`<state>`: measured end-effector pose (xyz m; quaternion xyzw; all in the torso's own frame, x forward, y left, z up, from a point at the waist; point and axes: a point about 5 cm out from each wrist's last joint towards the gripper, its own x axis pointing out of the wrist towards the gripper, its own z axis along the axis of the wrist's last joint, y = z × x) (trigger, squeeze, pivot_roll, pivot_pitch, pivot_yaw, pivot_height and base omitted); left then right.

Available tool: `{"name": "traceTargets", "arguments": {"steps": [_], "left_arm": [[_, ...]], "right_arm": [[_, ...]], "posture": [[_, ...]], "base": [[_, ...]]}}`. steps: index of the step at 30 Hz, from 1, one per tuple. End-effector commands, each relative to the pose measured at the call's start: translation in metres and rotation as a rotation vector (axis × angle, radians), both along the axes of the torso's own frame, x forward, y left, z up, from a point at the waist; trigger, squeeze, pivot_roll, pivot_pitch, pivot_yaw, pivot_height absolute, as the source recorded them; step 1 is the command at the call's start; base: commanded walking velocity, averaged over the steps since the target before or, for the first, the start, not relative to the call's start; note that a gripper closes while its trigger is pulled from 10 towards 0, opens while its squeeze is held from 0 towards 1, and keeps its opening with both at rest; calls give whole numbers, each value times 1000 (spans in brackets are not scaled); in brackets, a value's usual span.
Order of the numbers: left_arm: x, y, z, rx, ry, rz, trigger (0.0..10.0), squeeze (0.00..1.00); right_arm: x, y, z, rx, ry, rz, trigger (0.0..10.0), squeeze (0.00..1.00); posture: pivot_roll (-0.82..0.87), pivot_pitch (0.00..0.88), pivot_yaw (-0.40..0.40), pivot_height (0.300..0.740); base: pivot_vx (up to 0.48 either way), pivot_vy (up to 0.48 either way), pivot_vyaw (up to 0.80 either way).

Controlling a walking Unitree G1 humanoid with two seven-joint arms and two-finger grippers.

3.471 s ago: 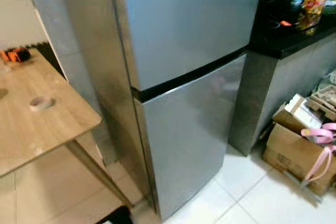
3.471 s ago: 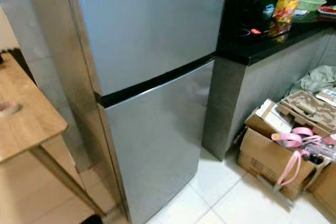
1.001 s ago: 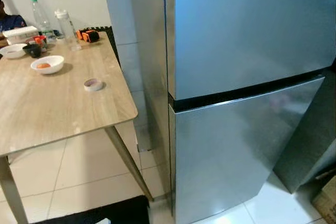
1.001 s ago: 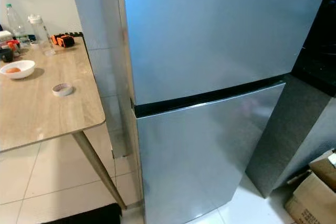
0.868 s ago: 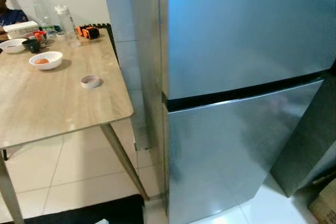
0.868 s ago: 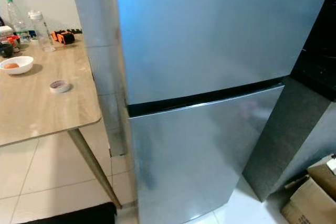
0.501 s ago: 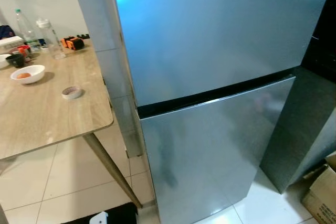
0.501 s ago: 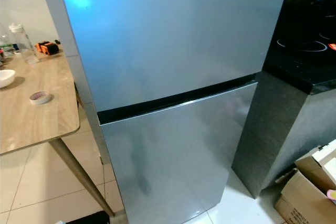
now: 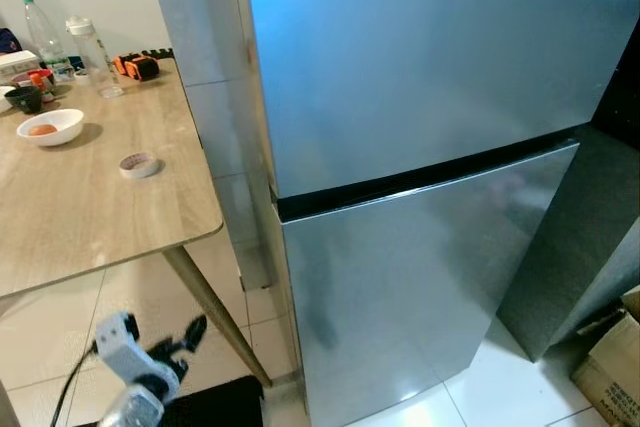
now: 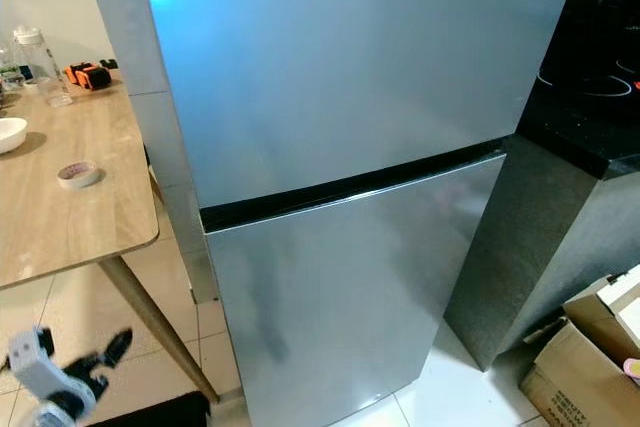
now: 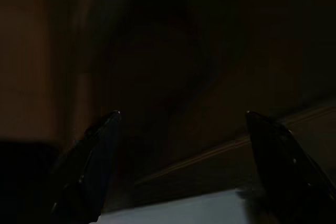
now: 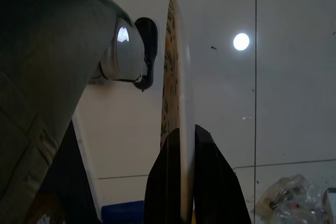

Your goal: Restocking fridge

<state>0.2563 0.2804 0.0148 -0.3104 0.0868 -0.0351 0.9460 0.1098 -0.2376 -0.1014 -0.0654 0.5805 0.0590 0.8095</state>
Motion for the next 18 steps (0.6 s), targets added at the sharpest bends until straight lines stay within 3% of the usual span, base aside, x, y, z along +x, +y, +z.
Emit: {"name": "traceTargets", "arguments": {"steps": [1,2,4,5,7,12,14,18], "left_arm": [[4,8,13,-6,-65,-73,10000,1000],[4,8,13,-6,-65,-73,10000,1000],[10,6,31,-17,-162,-248,10000,1000],[10,6,31,-17,-162,-248,10000,1000],[13,4,48,-13,-238,-395,10000,1000],[14,3,61,10,-291,-512,10000,988],[18,-5,79,59,-337,-694,10000,0],[24,-12,90,82,-361,-760,10000,0]], "right_arm": [[-1,2,-1,6,-1,1,10000,0],[-1,2,-1,6,-1,1,10000,0],[-2,2,-1,7,0,1,10000,0],[-2,2,-1,7,0,1,10000,0],[-2,3,-1,9,1,0,10000,0],[-2,4,-1,11,0,-2,10000,0],[-3,4,-2,11,2,0,10000,0],[-4,4,-2,9,3,1,10000,0]], "posture": [[-73,17,24,740],[-73,17,24,740],[-70,19,24,740],[-70,19,24,740],[-70,19,27,740],[-72,21,30,740],[-69,30,30,740],[-60,40,31,740]], "base": [[0,0,0],[0,0,0],[0,0,0],[0,0,0],[0,0,0],[0,0,0],[0,0,0],[0,0,0]]}}
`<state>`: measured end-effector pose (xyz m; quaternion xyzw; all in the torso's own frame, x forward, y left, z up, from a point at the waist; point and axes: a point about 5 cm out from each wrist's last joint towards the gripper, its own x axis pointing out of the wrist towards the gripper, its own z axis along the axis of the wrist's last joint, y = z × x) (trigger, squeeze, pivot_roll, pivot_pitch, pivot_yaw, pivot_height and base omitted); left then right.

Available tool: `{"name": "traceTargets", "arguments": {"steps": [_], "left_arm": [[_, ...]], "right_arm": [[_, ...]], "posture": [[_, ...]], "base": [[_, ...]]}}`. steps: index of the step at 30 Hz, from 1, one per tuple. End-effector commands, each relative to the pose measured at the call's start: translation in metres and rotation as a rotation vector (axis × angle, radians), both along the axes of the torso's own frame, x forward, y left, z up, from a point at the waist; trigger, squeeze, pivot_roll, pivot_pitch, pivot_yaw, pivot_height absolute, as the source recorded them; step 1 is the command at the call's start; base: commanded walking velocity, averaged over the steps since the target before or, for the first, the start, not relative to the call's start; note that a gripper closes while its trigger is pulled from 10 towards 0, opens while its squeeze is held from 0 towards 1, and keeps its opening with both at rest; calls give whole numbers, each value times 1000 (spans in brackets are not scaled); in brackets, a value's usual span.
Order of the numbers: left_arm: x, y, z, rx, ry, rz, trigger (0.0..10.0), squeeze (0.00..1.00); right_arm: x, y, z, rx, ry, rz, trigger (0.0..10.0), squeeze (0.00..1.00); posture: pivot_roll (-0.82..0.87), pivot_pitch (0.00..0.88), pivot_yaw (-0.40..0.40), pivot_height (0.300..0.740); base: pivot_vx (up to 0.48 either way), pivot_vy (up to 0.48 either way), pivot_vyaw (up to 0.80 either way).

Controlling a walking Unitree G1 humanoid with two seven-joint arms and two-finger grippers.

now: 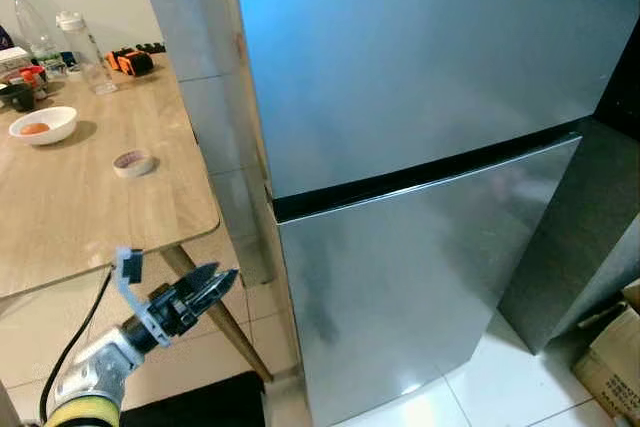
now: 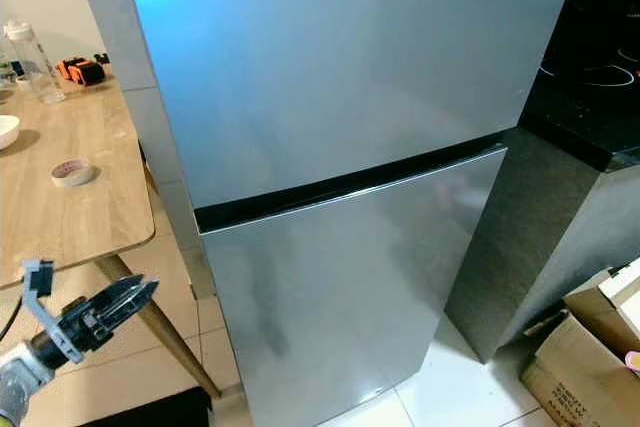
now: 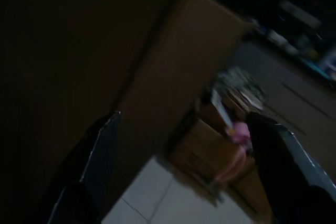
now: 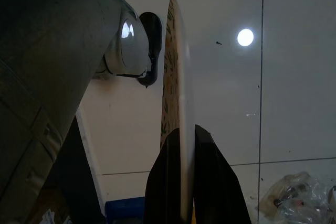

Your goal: Restocking fridge

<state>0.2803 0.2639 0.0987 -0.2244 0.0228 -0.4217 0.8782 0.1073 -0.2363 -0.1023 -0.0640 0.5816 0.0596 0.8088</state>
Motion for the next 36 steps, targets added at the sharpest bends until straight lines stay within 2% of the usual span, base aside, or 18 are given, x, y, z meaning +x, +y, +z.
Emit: {"name": "traceTargets", "arguments": {"steps": [1,3,5,6,11,13,14,19,25,31,34,35,36], "left_arm": [[4,-1,11,50,-24,-45,10000,0],[11,-13,18,81,-52,-92,10000,0],[11,-13,18,81,-52,-92,10000,0],[18,-22,28,102,-89,-116,10000,0],[25,-29,41,100,-127,-149,10000,0],[27,-31,42,142,-132,-163,10000,0],[30,-31,43,172,-136,-138,10000,0],[40,-25,46,213,-126,-66,10000,0],[46,-27,50,253,-144,-46,10000,0],[46,-42,57,242,-172,-151,10000,0],[40,-60,58,243,-190,-295,10000,0],[40,-60,58,243,-190,-295,10000,0],[38,-65,58,244,-195,-339,10000,0]], "right_arm": [[-2,3,-1,5,-2,0,10000,0],[-2,3,-1,6,-6,-4,10000,0],[-2,3,-1,6,-6,-4,10000,0],[-3,5,-2,12,-7,-2,10000,0],[-3,7,-2,18,-13,-1,10000,0],[-4,7,-2,17,-13,6,10000,0],[-4,7,-2,17,-12,10,10000,0],[-9,4,-3,13,-6,18,10000,0],[-13,-1,-2,3,-4,13,10000,0],[-16,-3,-2,-2,-2,9,10000,0],[-16,-3,-2,-4,-3,9,10000,0],[-16,-3,-2,-4,-3,9,10000,0],[-15,-3,-2,-5,-4,9,10000,0]], "posture": [[-60,40,31,740],[-55,56,37,740],[-55,56,37,740],[-62,68,41,740],[-71,86,45,740],[-72,101,45,740],[-73,113,46,740],[-82,145,48,740],[-91,159,48,740],[-93,163,51,740],[-93,160,50,740],[-93,160,50,740],[-93,160,50,740]], "base": [[0,0,0],[0,0,0],[0,0,0],[0,0,0],[0,0,0],[0,0,0],[0,0,0],[0,0,0],[0,0,0],[0,0,0],[0,0,0],[0,0,0],[0,0,0]]}}
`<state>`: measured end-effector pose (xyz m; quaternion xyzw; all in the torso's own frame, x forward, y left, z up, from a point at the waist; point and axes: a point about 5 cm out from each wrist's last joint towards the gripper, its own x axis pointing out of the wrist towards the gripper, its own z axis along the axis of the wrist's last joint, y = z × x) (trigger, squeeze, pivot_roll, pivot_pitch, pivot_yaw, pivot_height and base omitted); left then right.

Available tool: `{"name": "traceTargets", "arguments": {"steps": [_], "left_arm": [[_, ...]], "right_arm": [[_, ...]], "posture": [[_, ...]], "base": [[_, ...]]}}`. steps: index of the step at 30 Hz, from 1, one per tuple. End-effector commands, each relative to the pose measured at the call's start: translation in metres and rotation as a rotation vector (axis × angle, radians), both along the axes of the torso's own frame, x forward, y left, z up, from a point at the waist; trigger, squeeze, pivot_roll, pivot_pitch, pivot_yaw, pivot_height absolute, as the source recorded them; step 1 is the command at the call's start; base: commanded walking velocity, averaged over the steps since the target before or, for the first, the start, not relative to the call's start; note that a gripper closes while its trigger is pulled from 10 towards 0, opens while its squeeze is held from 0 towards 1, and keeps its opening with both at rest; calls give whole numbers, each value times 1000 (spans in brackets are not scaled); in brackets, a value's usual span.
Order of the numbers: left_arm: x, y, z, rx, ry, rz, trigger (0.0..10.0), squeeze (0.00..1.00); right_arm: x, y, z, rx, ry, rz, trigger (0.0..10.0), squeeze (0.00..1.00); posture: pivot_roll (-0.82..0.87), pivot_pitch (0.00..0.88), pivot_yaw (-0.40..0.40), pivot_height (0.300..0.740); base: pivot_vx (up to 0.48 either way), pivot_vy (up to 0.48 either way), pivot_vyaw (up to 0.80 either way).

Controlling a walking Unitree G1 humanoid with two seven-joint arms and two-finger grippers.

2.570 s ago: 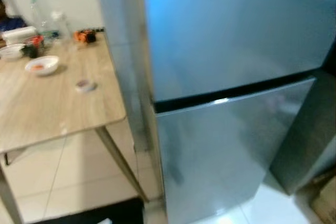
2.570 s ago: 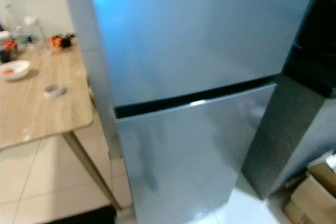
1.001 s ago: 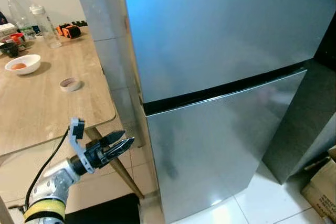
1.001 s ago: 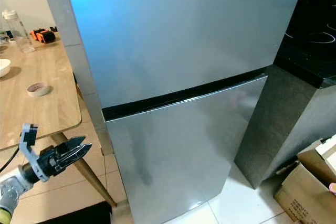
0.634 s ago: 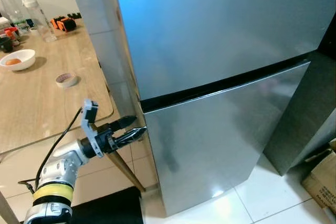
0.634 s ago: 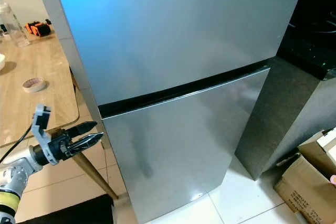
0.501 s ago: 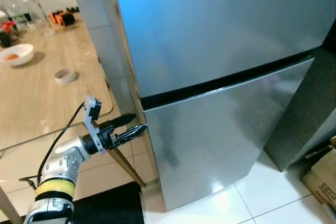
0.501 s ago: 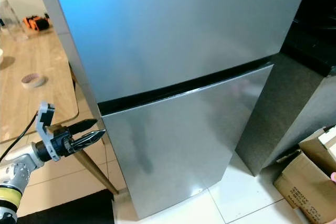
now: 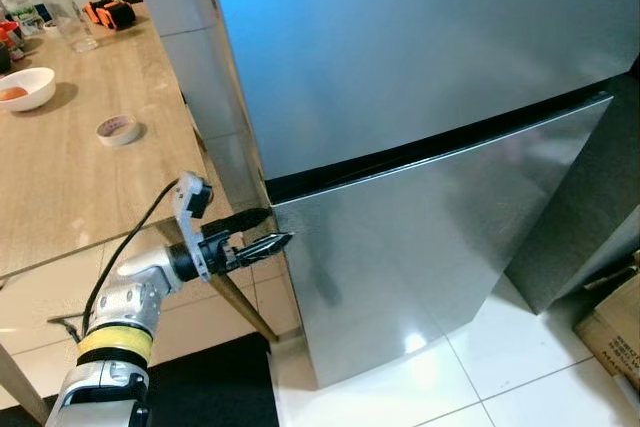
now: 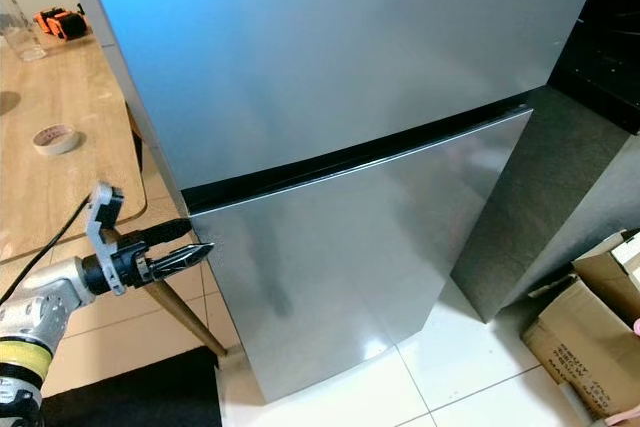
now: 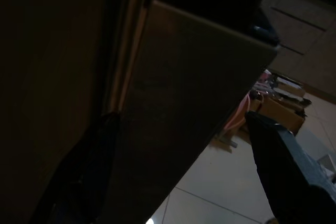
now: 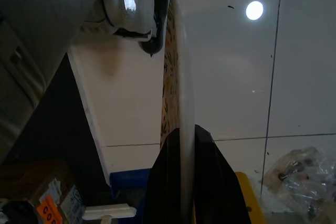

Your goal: Restocking fridge

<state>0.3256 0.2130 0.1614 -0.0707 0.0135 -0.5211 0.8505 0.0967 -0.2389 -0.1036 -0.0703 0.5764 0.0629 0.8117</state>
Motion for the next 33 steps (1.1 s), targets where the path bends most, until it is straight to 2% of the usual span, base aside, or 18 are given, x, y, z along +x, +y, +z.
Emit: {"name": "traceTargets", "arguments": {"steps": [1,2,3,4,8,22,29,33], "left_arm": [[-7,-14,-5,11,11,-136,10000,0],[-9,-19,-4,18,12,-179,10000,0],[-9,-19,-4,18,12,-179,10000,0],[-13,-26,-4,28,13,-248,10000,0],[-19,-35,-7,55,10,-304,10000,0],[-28,-43,-12,88,16,-342,10000,0],[-30,-45,-11,81,10,-351,10000,0],[-34,-53,-7,65,2,-397,10000,0]], "right_arm": [[-5,-1,-1,0,8,-4,10000,0],[-4,-1,-1,0,7,-4,10000,0],[-4,-1,-1,0,7,-4,10000,0],[-3,-1,-1,0,4,-4,10000,0],[-2,0,0,0,0,-7,10000,0],[1,3,-1,5,-7,-12,10000,0],[2,4,-1,8,-10,-14,10000,0],[2,4,-1,7,-11,-18,10000,0]], "posture": [[-93,160,50,740],[-95,154,53,740],[-95,154,53,740],[-95,151,54,740],[-94,140,57,740],[-88,132,62,740],[-89,131,63,740],[-91,131,65,740]], "base": [[0,0,0],[0,0,0],[0,0,0],[0,0,0],[0,0,0],[0,0,0],[0,0,0],[0,0,0]]}}
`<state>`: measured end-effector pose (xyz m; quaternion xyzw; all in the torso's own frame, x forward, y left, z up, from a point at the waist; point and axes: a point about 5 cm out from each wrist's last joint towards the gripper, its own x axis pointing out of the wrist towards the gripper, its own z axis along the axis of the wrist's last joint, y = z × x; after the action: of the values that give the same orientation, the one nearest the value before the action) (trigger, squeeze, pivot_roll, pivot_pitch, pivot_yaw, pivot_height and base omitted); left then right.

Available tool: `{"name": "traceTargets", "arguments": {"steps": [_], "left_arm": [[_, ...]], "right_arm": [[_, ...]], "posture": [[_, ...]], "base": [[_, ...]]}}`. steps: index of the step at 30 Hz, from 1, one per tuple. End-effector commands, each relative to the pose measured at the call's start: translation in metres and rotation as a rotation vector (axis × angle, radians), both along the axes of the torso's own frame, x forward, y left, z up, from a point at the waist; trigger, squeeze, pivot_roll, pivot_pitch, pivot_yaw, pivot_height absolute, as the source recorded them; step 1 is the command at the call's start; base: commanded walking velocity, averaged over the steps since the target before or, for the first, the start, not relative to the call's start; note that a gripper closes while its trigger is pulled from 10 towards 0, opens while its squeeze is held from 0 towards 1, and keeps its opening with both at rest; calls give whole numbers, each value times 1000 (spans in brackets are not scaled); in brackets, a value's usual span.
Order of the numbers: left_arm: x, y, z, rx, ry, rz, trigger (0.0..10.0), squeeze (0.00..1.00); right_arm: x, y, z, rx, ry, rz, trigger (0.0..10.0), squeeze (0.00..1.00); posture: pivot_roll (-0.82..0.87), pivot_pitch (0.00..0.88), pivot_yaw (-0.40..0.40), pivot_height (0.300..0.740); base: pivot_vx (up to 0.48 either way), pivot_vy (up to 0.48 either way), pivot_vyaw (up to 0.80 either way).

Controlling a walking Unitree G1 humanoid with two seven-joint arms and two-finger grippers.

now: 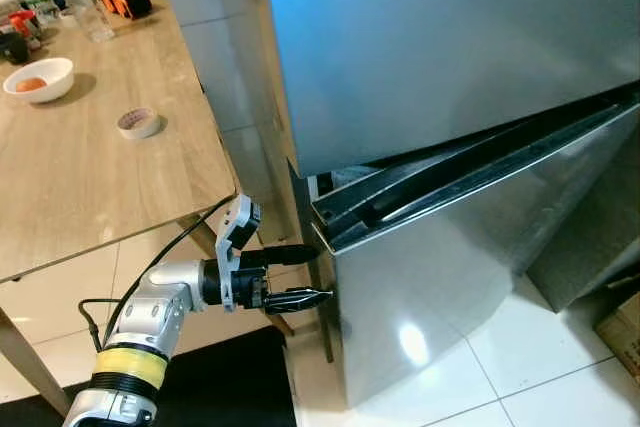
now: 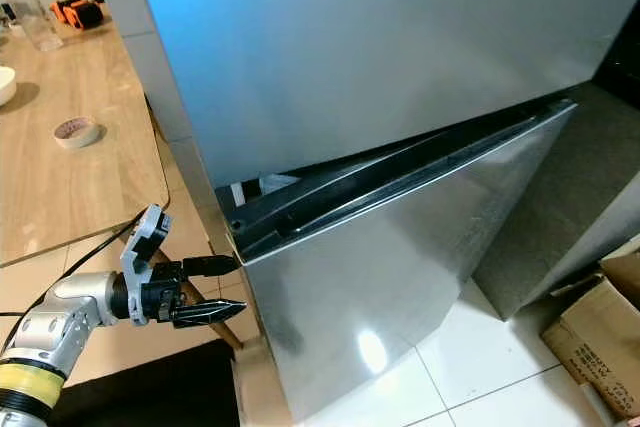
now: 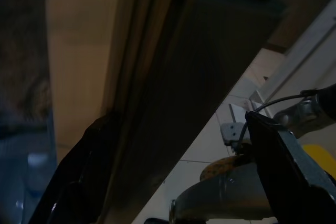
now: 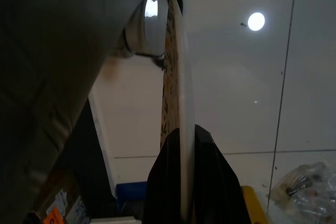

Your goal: Restocking fridge

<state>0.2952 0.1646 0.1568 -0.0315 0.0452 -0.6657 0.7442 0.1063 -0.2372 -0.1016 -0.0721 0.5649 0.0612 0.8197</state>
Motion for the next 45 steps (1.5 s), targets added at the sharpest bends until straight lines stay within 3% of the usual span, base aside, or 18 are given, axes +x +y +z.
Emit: {"name": "traceTargets", "arguments": {"steps": [1,7,9,11,13,15,16,18,20,22,23,26,27,34,36,37,40,45], "left_arm": [[-8,-8,1,-32,16,-67,10000,0],[-24,-13,1,-52,57,-164,10000,0],[-28,-4,-8,-30,93,-147,10000,0],[-35,16,-23,-14,174,-84,10000,0],[-50,34,-47,41,275,-42,10000,0],[-50,34,-47,41,275,-42,10000,0],[-70,49,-77,110,391,20,10000,0],[-77,54,-88,133,431,52,10000,0],[-85,66,-111,158,508,208,10000,0],[-86,68,-116,161,521,244,10000,0],[-82,78,-134,182,546,456,10000,0],[-80,82,-152,183,575,666,10000,0],[-82,80,-159,164,589,727,0,0],[-85,75,-179,36,676,966,0,0],[-84,68,-188,-63,741,1084,0,0],[-84,68,-188,-63,741,1084,0,0],[-81,55,-197,-185,815,1210,0,0],[-90,45,-210,-134,887,1268,0,0]], "right_arm": [[-7,2,-2,9,17,-19,10000,0],[-7,2,-2,7,19,-20,10000,0],[-7,2,-3,6,20,-20,10000,0],[-8,3,-3,8,22,-21,10000,0],[-8,4,-3,8,24,-20,10000,0],[-8,4,-3,8,24,-20,10000,0],[-9,3,-3,8,26,-21,10000,0],[-9,3,-3,8,26,-21,10000,0],[-8,3,-3,6,26,-21,10000,0],[-8,3,-3,6,26,-21,10000,0],[-7,4,-3,5,27,-17,10000,0],[-6,5,-3,5,26,-14,10000,0],[-5,5,-3,5,24,-13,10000,0],[-1,6,-2,4,16,-14,10000,0],[0,5,-2,-2,15,-15,10000,0],[0,5,-2,-2,15,-15,10000,0],[1,3,-1,-13,17,-18,10000,0],[3,2,-1,-18,16,-24,10000,0]], "posture": [[-91,129,65,740],[-91,127,64,740],[-91,126,62,740],[-86,124,62,740],[-82,124,63,740],[-82,124,63,740],[-80,124,63,740],[-80,124,63,740],[-70,120,56,740],[-70,120,56,740],[-62,112,52,740],[-62,108,51,740],[-66,102,50,740],[-75,92,47,740],[-75,81,40,740],[-75,81,40,740],[-80,69,37,740],[-90,46,36,740]], "base": [[0,0,0],[0,0,0],[0,0,0],[0,0,0],[0,0,0],[0,0,0],[0,0,0],[0,0,0],[0,0,0],[0,0,0],[0,0,0],[0,0,0],[0,0,0],[0,0,0],[0,0,0],[0,0,0],[0,0,0],[0,0,0]]}}
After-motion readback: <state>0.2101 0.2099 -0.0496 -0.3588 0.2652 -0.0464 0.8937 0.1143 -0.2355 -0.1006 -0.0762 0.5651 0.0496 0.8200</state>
